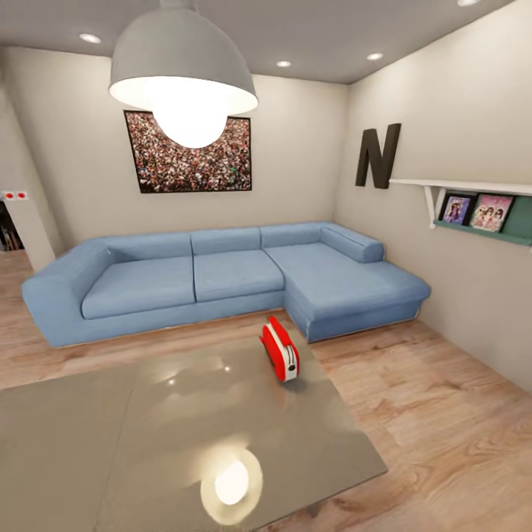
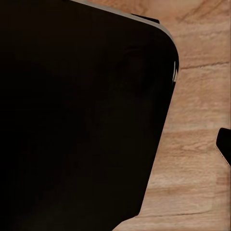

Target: Turn on the radio receiver that's on the table in the living room.

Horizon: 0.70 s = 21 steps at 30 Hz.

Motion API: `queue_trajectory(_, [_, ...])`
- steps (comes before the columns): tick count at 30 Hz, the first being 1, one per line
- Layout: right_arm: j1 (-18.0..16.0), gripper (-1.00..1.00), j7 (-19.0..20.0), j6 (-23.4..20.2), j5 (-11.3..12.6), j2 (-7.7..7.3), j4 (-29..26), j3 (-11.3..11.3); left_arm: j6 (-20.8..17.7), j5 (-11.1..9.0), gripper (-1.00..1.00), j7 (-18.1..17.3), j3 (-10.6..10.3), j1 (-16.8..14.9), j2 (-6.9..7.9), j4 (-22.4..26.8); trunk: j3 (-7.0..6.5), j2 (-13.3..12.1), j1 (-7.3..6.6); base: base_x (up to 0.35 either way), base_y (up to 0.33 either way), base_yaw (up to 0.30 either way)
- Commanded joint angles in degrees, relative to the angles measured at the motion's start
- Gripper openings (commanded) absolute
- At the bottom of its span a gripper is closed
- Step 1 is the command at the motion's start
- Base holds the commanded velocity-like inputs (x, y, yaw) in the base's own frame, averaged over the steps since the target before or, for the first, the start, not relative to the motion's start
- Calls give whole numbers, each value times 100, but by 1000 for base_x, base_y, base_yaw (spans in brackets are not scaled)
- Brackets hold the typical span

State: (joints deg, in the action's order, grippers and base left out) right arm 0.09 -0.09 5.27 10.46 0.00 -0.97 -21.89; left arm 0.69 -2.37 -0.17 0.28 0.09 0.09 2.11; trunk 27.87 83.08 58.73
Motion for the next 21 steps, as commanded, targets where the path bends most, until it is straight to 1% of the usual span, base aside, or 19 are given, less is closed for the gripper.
queue_trajectory(1, [0,100,0,0,0,0,0,-2,1,0,100,0,-1,0,0,0,2,0,0,0,-24,296])
queue_trajectory(3, [0,100,0,0,0,0,0,-3,1,0,100,0,-1,0,2,0,7,0,0,2,-130,284])
queue_trajectory(6, [-2,100,0,0,-16,0,0,-3,1,0,100,0,-2,0,3,0,10,0,0,46,-228,128])
queue_trajectory(21, [-2,100,0,0,9,0,0,3,1,-1,100,0,-2,0,0,0,12,0,0,85,-274,10])
